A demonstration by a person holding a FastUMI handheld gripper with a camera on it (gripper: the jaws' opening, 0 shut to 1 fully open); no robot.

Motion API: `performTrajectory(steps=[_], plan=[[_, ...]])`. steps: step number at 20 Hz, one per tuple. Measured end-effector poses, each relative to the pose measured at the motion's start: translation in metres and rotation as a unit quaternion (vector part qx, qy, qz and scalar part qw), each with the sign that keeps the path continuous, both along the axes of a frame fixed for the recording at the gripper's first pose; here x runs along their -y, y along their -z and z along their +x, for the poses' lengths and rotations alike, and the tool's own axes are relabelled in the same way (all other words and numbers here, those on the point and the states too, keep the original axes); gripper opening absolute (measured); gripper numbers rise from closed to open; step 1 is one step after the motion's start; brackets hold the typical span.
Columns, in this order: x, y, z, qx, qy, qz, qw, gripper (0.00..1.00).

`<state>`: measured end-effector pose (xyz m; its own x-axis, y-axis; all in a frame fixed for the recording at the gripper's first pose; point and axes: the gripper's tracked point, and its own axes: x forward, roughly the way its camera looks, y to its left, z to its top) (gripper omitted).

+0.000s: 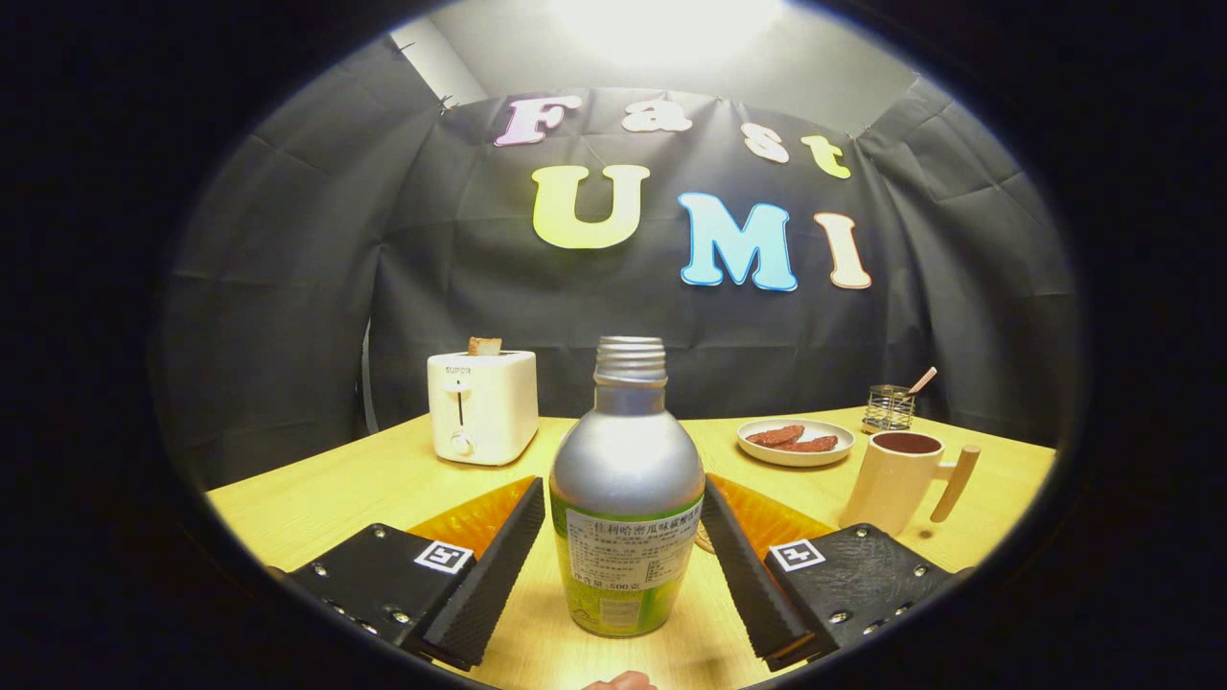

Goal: Take the bottle from table, then pour the juice into the cup, finally place the bottle on the coaster

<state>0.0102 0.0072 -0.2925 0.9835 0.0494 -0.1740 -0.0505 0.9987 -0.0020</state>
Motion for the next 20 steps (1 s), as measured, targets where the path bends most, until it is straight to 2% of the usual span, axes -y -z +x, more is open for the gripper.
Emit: performTrajectory(steps=[3,5,7,17,20], plan=[[0.002,0.000,0.005,-0.001,0.005,0.000,1.000,0.95],[-0.001,0.002,0.004,-0.001,-0.003,0.002,1.000,0.81],[0.005,-0.001,0.002,-0.004,0.004,0.011,1.000,0.78],[0.065,-0.058,0.022,0.021,0.066,0.110,0.991,0.76],[0.073,-0.060,0.034,0.014,0.073,0.170,0.983,0.76]])
